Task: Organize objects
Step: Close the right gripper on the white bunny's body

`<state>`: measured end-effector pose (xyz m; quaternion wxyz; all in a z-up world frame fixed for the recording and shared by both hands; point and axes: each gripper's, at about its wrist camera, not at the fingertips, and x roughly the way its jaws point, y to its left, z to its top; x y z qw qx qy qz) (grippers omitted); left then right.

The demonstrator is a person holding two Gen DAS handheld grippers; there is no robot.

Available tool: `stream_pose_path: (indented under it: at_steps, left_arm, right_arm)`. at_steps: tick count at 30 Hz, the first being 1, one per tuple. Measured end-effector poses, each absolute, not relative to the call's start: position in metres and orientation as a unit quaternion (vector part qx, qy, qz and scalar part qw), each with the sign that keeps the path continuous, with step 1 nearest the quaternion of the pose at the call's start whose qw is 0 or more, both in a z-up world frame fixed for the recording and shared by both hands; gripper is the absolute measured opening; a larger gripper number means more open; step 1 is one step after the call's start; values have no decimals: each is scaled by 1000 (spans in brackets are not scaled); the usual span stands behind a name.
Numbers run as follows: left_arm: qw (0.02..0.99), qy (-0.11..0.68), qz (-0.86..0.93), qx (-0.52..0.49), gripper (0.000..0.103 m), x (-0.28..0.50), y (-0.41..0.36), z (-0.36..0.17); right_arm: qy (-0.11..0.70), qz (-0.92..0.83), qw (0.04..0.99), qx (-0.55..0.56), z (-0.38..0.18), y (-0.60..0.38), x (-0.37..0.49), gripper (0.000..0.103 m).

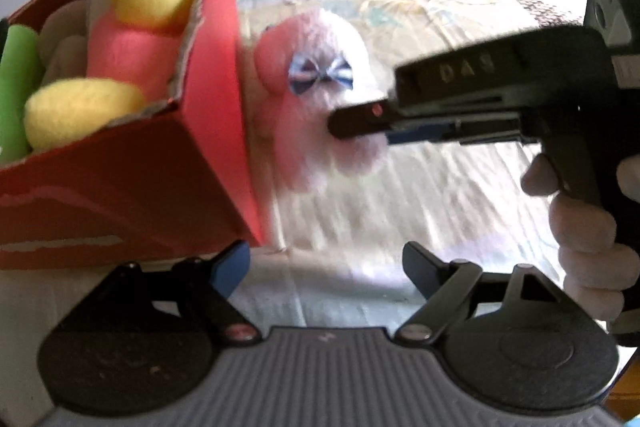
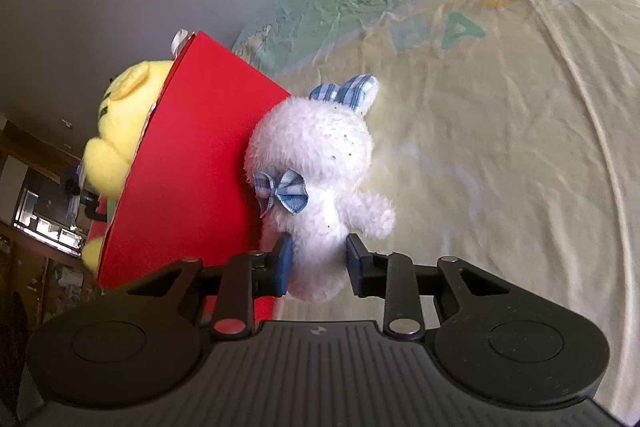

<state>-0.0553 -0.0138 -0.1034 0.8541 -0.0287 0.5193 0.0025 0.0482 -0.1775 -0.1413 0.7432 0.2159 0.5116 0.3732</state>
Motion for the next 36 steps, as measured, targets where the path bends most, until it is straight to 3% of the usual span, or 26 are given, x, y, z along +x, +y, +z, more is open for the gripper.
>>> stream_pose_path:
  at_steps: [13,18,27,36]
  left_arm:
    - [862,504,-60,-18,85,-67,-45,-93]
    - [866,495,-74,-11,87,-65,-49,-94]
    - [864,499,-59,-25,87,-36,-52,-97]
    - [854,518,-34,-27,84,-8,-46,-106]
  right_arm:
    - [538,359,733,213,-142,-232,8,31]
    - [542,353,730,223,-141,-247,1,36]
    - [503,339,749,266,-129,-266,23,37]
    - [516,375,712,295,-152,-239,56,42]
